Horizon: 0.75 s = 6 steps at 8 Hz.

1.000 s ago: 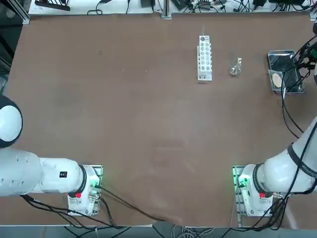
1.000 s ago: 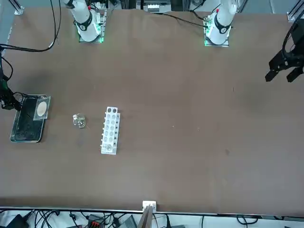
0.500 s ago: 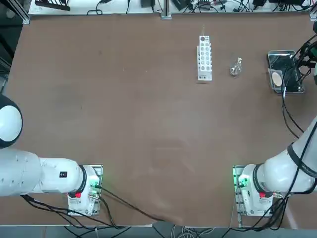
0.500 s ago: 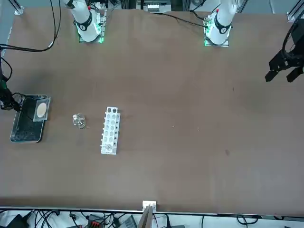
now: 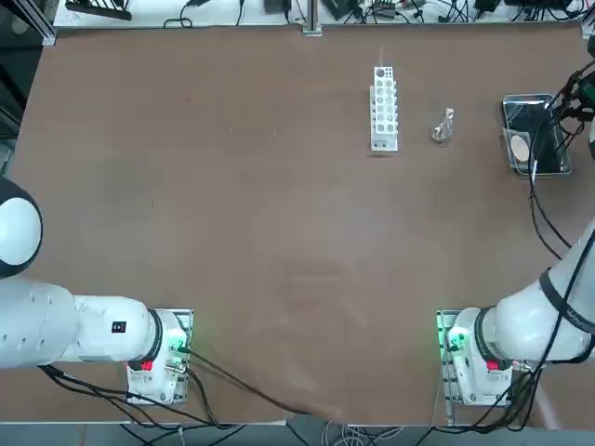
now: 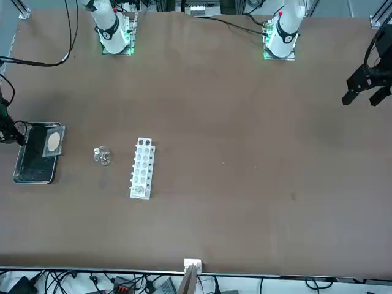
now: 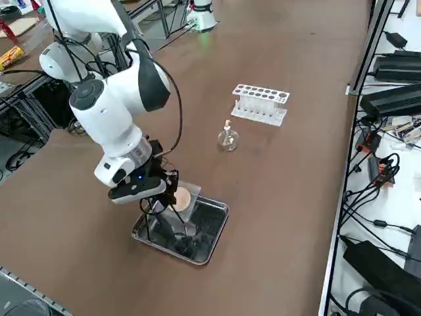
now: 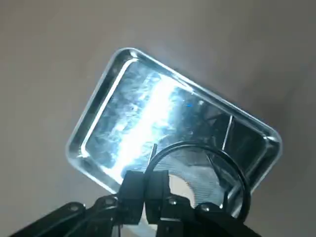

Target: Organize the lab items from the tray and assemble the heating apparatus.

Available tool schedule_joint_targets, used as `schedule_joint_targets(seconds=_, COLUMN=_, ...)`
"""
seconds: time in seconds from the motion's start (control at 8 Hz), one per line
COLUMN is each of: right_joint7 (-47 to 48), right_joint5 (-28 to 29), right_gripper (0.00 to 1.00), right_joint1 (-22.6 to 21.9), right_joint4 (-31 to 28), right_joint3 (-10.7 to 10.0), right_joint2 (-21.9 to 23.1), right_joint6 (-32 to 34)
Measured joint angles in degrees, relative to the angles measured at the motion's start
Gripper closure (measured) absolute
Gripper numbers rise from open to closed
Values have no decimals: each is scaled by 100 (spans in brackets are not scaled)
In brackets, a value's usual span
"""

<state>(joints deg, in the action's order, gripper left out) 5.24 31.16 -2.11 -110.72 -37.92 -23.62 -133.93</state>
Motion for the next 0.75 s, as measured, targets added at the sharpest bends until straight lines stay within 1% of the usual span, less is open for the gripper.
schedule_joint_targets(seconds=0.25, right_joint7=26, right_joint5=7, right_gripper=94, right_joint1=-157, right_joint4=197, right_joint3=0, right_joint2=320, right_joint6=323)
schedule_joint_targets(seconds=0.5, right_joint7=257, right_joint5=8, right_gripper=94, right_joint1=-295, right_joint4=621, right_joint3=0, right_joint2=638, right_joint6=1085)
schedule_joint_targets(seconds=0.62, right_joint7=475, right_joint5=9, right_gripper=94, right_joint1=-393, right_joint4=749, right_joint3=1, right_joint2=819, right_joint6=1458)
schedule_joint_targets(seconds=0.75, right_joint7=705, right_joint5=7, right_gripper=94, right_joint1=-555, right_joint4=758, right_joint3=4, right_joint2=1027, right_joint6=1682)
